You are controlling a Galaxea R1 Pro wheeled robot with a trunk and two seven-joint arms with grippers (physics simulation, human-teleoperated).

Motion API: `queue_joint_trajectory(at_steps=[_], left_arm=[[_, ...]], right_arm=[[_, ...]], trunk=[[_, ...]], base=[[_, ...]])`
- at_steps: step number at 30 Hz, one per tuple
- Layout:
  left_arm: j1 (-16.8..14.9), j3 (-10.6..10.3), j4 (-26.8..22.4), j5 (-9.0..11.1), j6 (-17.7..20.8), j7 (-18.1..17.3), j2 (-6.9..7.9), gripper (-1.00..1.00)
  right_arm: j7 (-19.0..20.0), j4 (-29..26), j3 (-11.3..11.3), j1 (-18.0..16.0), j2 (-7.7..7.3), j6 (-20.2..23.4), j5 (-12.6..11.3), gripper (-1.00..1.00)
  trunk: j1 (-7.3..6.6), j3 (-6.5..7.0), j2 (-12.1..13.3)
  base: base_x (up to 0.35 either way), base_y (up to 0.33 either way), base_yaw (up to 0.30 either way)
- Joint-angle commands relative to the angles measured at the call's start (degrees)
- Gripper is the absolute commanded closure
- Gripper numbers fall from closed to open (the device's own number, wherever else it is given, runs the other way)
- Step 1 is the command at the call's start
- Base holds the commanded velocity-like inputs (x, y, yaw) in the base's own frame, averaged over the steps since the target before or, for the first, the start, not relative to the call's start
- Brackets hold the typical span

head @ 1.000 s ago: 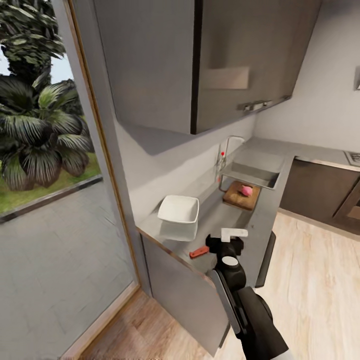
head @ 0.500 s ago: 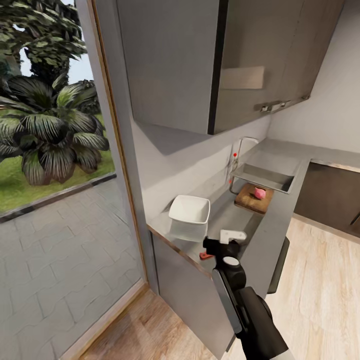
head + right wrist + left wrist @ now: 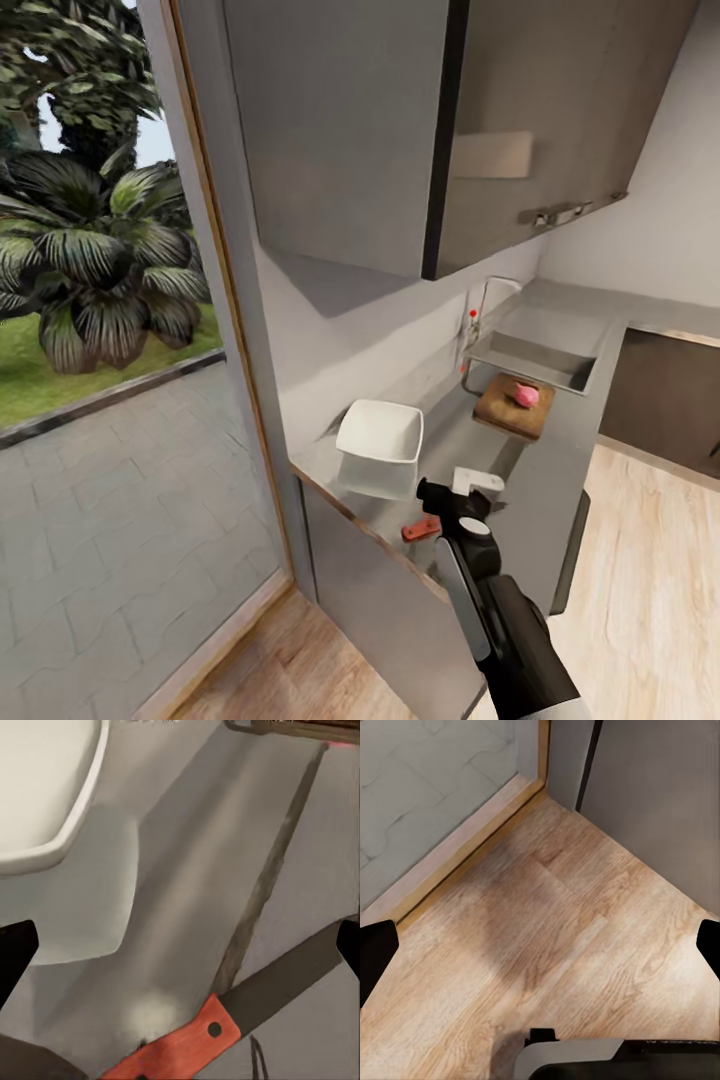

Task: In the kitchen, take the Vidalia onion out of the sink, dice it on the chopping board with the paring knife, put the diced onion into the bowl on the countertop, then place both the paring knife and the chopping board into the sink.

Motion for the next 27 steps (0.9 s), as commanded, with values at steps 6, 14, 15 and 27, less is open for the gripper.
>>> queue_joint_trajectory(at_steps=[6, 14, 15, 27], left_arm=[[0.0, -0.1, 0.1, 0.6, -0.1, -0.1, 0.05, -1.0], [0.0, -0.1, 0.4, 0.6, -0.2, -0.1, 0.05, -1.0], [0.0, -0.1, 0.4, 0.6, -0.2, -0.1, 0.05, -1.0], [0.0, -0.1, 0.4, 0.6, -0.2, -0.1, 0.05, -1.0]], right_arm=[[-0.5, 2.4, -0.4, -0.1, 0.0, -0.2, -0.6, -1.0], [-0.6, 4.3, -0.4, -0.1, 0.0, -0.7, -0.6, -1.0], [-0.6, 4.4, -0.4, -0.1, 0.0, -0.7, -0.6, -1.0], [-2.3, 5.6, -1.8, -0.1, 0.0, -0.7, -0.6, -1.0]], trunk=[[0.05, -0.1, -0.1], [0.05, -0.1, -0.1], [0.05, -0.1, -0.1], [0.05, -0.1, -0.1]], base=[[0.065, 0.0, 0.0], [-0.044, 0.04, 0.0], [-0.037, 0.033, 0.0], [-0.005, 0.004, 0.0]])
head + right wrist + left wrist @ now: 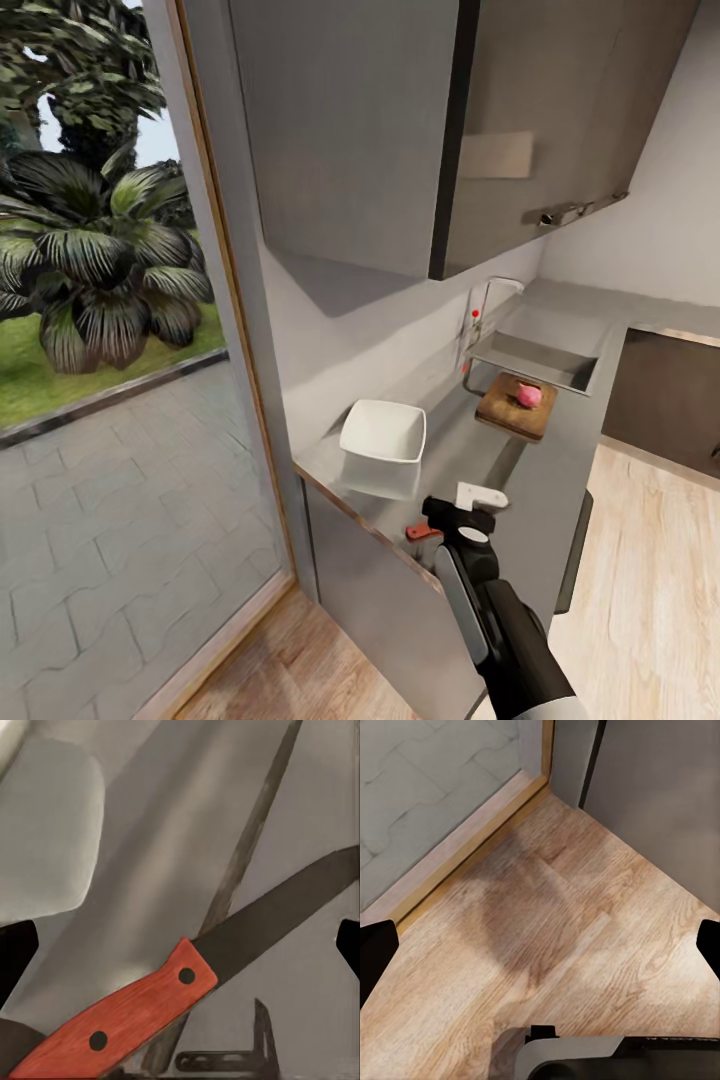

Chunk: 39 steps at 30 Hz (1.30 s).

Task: In the kitchen, take the Vidalia onion out of the sink, dice it on the chopping board with the paring knife, put the diced onion into the bowl on the countertop, then place both the paring knife and the chopping board into the sink.

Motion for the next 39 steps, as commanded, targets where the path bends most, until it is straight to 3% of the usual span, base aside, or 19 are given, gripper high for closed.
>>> queue_joint_trajectory(at_steps=[1, 12, 30, 32, 35, 39], left_arm=[[0.0, -0.1, 0.0, 0.6, -0.1, -0.1, 0.05, -1.0], [0.0, -0.1, 0.7, 0.6, -0.1, -0.1, 0.05, -1.0], [0.0, -0.1, 0.8, 0.6, -0.1, -0.1, 0.05, -1.0], [0.0, -0.1, 0.8, 0.6, -0.1, -0.1, 0.05, -1.0], [0.0, -0.1, 0.8, 0.6, -0.1, -0.1, 0.05, -1.0], [0.0, -0.1, 0.8, 0.6, -0.1, -0.1, 0.05, -1.0]], right_arm=[[-0.5, 0.4, -0.2, 0.0, 0.0, 0.2, -0.5, -1.0], [-4.3, 3.4, -0.7, 0.0, 0.0, 0.2, -0.6, -1.0], [-4.7, 3.6, -0.7, 0.0, 0.0, 0.2, -0.7, -1.0], [-4.7, 3.6, -0.7, 0.0, 0.0, 0.2, -1.8, -1.0], [-4.7, 3.6, -0.7, 0.0, 0.0, 0.2, -6.3, -1.0], [-4.7, 3.8, -0.8, 0.0, 0.0, 0.2, -7.4, -1.0]], trunk=[[0.03, -0.1, -0.1], [0.03, -0.1, -0.1], [0.03, -0.1, -0.1], [0.03, -0.1, -0.1], [0.03, -0.1, -0.1], [0.03, -0.1, -0.1]], base=[[0.0, 0.0, 0.0], [0.002, 0.004, 0.0], [0.064, 0.089, 0.0], [0.0, 0.002, 0.0], [0.0, 0.0, 0.0], [0.0, 0.0, 0.0]])
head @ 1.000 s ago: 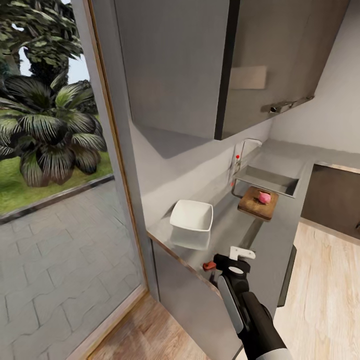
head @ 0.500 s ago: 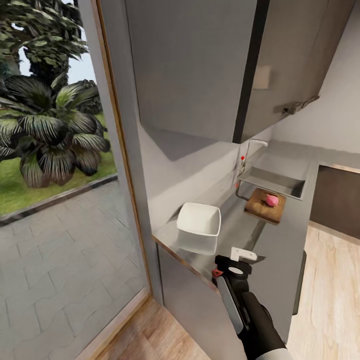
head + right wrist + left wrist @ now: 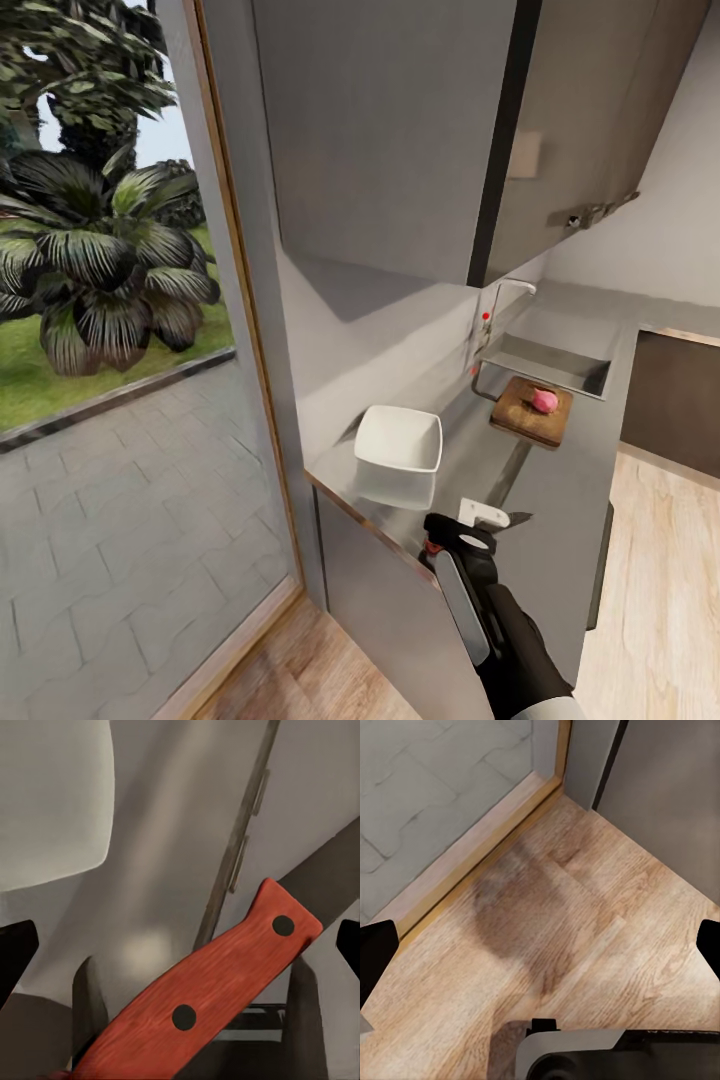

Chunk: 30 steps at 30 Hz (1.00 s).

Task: In the kitchen, take the Vidalia onion out of the sink, dice it on the chopping board with the paring knife, put the diced onion into the bowl on the countertop, then place both the paring knife and the chopping board into the sink.

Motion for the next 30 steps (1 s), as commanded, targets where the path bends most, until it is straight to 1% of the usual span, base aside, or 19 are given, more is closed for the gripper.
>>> queue_joint_trajectory(at_steps=[1, 13, 17, 22, 30], left_arm=[[0.0, -0.1, 0.0, 0.6, -0.1, -0.1, 0.05, -1.0], [0.0, -0.2, 0.0, 0.5, -0.1, -0.1, -0.01, -1.0], [0.0, -0.2, 0.0, 0.5, -0.1, -0.1, -0.28, -1.0], [0.0, -0.2, 0.2, 0.5, -0.1, -0.1, -0.38, -1.0], [0.0, -0.2, 0.2, 0.5, -0.1, -0.1, -0.38, -1.0]], right_arm=[[-0.5, 0.0, 0.1, 0.0, 0.0, 0.2, -0.5, -1.0], [-0.5, 0.1, 0.0, 0.0, 0.0, 0.2, -0.6, -1.0], [-0.5, 0.1, 0.0, 0.0, 0.0, 0.2, -0.6, -1.0], [-0.5, 0.1, 0.0, 0.0, 0.0, 0.2, -0.6, -1.0], [-0.5, 0.1, 0.0, 0.0, 0.0, 0.2, -0.6, -1.0]], trunk=[[0.03, -0.1, -0.1], [0.03, -0.1, -0.1], [0.03, -0.1, -0.1], [0.03, -0.1, -0.1], [0.03, -0.1, -0.1]], base=[[0.0, 0.0, 0.0], [-0.005, 0.0, 0.0], [-0.015, 0.0, 0.0], [-0.107, 0.0, 0.0], [-0.017, 0.0, 0.0]])
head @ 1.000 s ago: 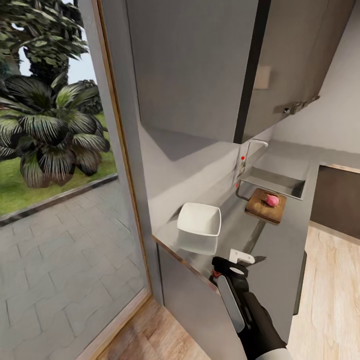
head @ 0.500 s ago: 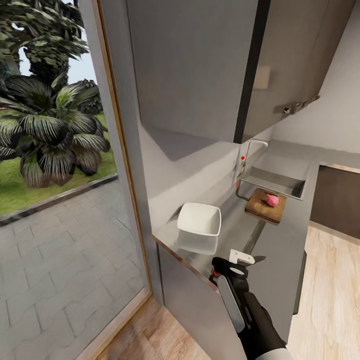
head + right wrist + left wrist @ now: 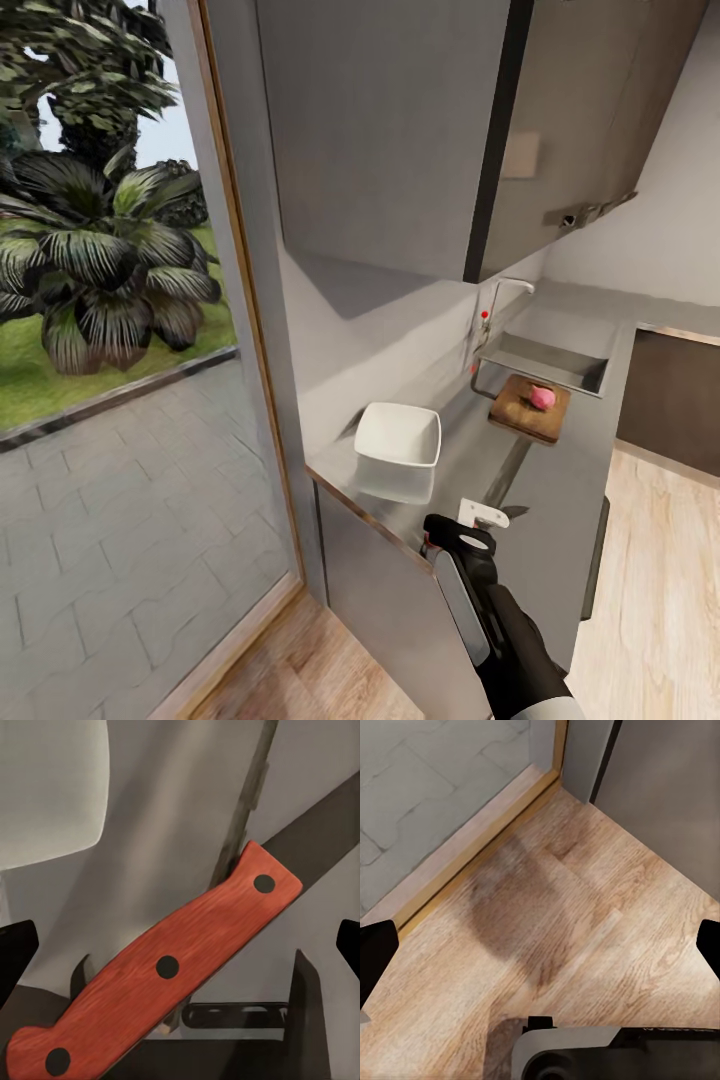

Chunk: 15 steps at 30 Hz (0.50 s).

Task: In the kitchen, take the Vidalia onion out of the sink, dice it on the chopping board with the paring knife, put the diced onion into the bowl on the countertop, then place both the paring knife and the chopping board into the sink.

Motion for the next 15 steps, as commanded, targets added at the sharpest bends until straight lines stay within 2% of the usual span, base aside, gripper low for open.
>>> queue_joint_trajectory(at_steps=[1, 15], left_arm=[[0.0, -0.1, 0.0, 0.6, -0.1, -0.1, 0.05, -1.0], [0.0, -0.1, 0.0, 0.6, -0.1, -0.1, 0.05, -1.0]], right_arm=[[-0.5, -0.1, 0.1, 0.0, 0.0, 0.2, -0.4, -1.0], [-0.4, -0.1, 0.1, 0.0, 0.0, 0.2, -0.4, -1.0]], trunk=[[0.03, -0.1, -0.1], [0.03, -0.56, -0.1]], base=[[-0.001, 0.0, 0.0], [0.0, 0.0, 0.0]])
